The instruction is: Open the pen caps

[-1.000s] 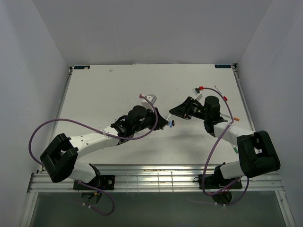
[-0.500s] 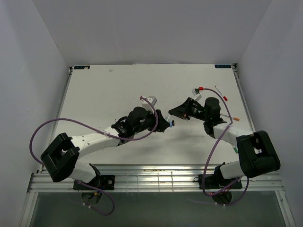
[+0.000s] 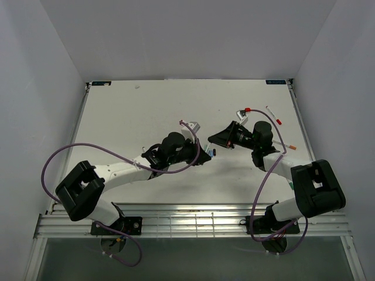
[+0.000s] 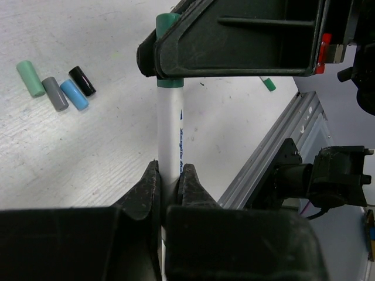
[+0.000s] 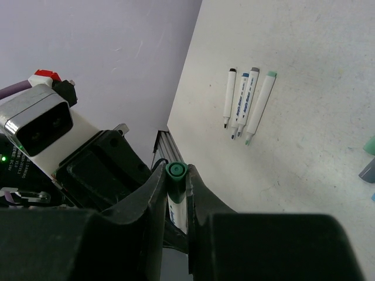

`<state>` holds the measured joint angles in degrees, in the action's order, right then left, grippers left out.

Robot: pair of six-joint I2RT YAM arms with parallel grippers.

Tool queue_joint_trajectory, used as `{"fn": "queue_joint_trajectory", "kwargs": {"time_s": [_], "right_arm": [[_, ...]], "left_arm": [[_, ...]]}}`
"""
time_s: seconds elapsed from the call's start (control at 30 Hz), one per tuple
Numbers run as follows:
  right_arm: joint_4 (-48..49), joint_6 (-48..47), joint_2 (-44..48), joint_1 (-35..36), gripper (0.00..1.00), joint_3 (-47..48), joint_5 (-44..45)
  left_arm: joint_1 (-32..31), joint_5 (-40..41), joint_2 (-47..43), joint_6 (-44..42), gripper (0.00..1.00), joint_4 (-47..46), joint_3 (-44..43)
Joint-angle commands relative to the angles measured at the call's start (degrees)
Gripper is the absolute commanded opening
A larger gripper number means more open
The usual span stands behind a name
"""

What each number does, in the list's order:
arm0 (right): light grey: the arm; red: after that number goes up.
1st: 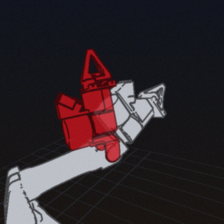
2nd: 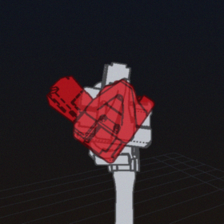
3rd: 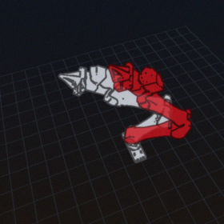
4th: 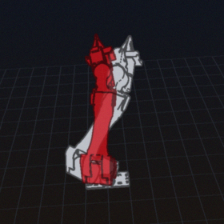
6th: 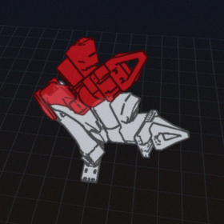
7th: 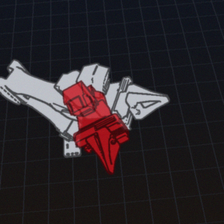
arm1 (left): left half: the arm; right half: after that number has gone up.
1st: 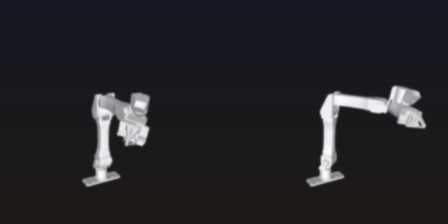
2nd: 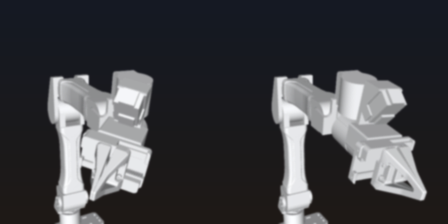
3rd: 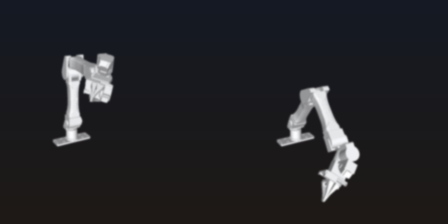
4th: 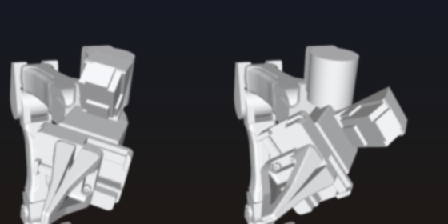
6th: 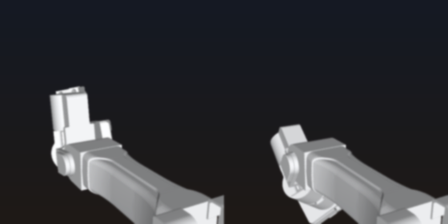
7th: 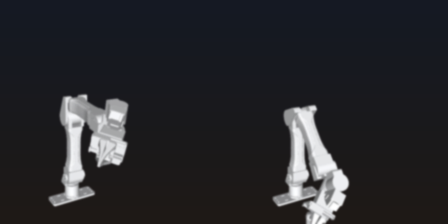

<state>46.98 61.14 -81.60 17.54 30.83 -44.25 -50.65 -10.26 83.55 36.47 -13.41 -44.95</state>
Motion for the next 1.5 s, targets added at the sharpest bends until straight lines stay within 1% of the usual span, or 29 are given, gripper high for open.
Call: {"fn": "queue_joint_trajectory", "kwargs": {"time_s": [0.0,0.13,0.2,0.3,0.37,0.47,0.5,0.57,0.6,0.63,0.73,0.8,0.83,0.9,0.93,0.97,1.0,1.03,1.07,1.1,1.13,1.17,1.2,1.27,1.3,1.33,1.4,1.43,1.47], "right_arm": [[2.7,-1.3,0.5,0.3,0.08,0.6,0.6],[1.0,-4.8,0.7,0.3,0.08,2.7,4.7],[1.3,-9.1,1.2,0.4,0.08,4.2,6.6],[7.6,-18.3,3.1,1.1,0.08,3.7,10.5],[9.1,-19.5,2.2,1.1,0.08,4.7,9.3],[14.9,-14.9,-0.9,1.1,0.08,6.6,5.1],[21.0,-9.9,-2.7,1.1,0.08,6.7,4.1],[30.1,-2.8,-5.3,1.2,0.08,6.4,0.8],[34.2,0.8,-8.5,1.2,0.08,6.6,0.0],[42.5,7.8,-10.0,1.1,0.08,6.8,-0.9],[54.9,17.7,-14.6,1.1,0.08,7.1,-0.7],[55.6,18.4,-15.1,1.2,0.08,7.1,-0.6],[54.3,17.7,-14.6,1.2,0.08,6.7,0.2],[46.3,12.4,-11.9,1.1,0.08,6.4,0.6],[42.3,10.2,-10.8,1.1,0.08,6.4,1.7],[30.2,4.0,-9.3,1.0,0.08,6.5,2.7],[22.4,-0.2,-6.1,1.0,0.08,7.9,3.5],[13.1,-4.9,-4.3,1.0,0.08,9.5,7.1],[-10.1,-15.3,-2.7,1.1,0.08,11.8,10.7],[-19.0,-19.7,-1.5,1.3,0.08,16.8,16.3],[-26.3,-22.8,-1.5,1.3,0.08,19.2,18.4],[-32.2,-25.0,-1.7,1.0,0.08,20.8,20.8],[-39.4,-29.0,-1.5,0.8,0.08,21.9,22.3],[-43.1,-32.1,-0.3,0.8,0.08,22.2,26.1],[-45.7,-33.9,1.1,0.7,0.08,21.8,27.6],[-46.4,-34.7,1.8,0.7,0.08,20.7,29.3],[-49.0,-35.8,3.0,0.7,0.08,20.2,30.5],[-51.2,-36.7,3.3,0.7,0.08,20.1,30.8],[-52.0,-37.1,3.8,0.8,0.08,19.5,30.9]], "left_arm": [[-0.1,-3.1,-0.1,-0.7,0.00,-0.6,-1.4],[-0.1,-5.4,-1.3,-0.3,0.00,-1.7,0.6],[-0.1,-8.2,-2.7,0.3,0.00,-3.9,2.5],[-0.1,-12.9,-5.5,1.1,0.00,-8.3,4.9],[-0.1,-16.1,-7.1,1.8,0.00,-10.8,7.8],[-0.1,-17.3,-10.4,2.6,0.00,-15.1,12.0],[-0.1,-17.3,-11.0,2.8,0.00,-16.5,12.8],[-0.1,-17.7,-12.3,3.4,0.00,-18.3,15.2],[-0.1,-18.0,-12.5,3.7,0.00,-20.4,15.9],[-0.1,-19.0,-12.7,4.3,0.00,-21.5,16.4],[-0.1,-20.9,-12.5,4.9,0.00,-24.4,17.6],[-0.1,-21.6,-12.6,5.5,0.00,-26.1,18.2],[-0.1,-21.4,-12.6,5.7,0.00,-26.2,18.1],[-0.1,-20.9,-12.8,5.7,0.00,-25.8,18.1],[-0.1,-18.9,-13.1,5.7,0.00,-24.8,18.0],[-0.1,-17.1,-13.4,5.0,0.00,-23.2,17.6],[-0.1,-14.2,-14.0,4.3,0.00,-15.9,15.7],[-0.1,-10.0,-14.2,3.8,0.00,-10.2,14.2],[-0.1,-0.7,-14.2,3.5,0.00,-5.0,12.8],[-0.1,3.9,-13.7,3.3,0.00,4.9,11.4],[-0.1,8.7,-13.2,3.9,0.00,10.0,8.3],[-0.1,16.8,-12.7,4.3,0.00,13.7,7.1],[-0.1,20.0,-12.2,5.1,0.00,20.9,5.8],[-0.1,25.3,-12.1,6.2,0.00,25.2,3.8],[-0.1,30.3,-12.5,6.9,0.00,28.6,3.6],[-0.1,33.3,-13.0,9.6,0.00,30.7,3.5],[0.9,39.8,-14.0,12.1,0.00,36.0,2.9],[1.6,40.9,-14.0,13.6,0.00,37.6,2.9],[3.7,41.5,-13.3,14.0,0.00,39.1,2.3]]}}
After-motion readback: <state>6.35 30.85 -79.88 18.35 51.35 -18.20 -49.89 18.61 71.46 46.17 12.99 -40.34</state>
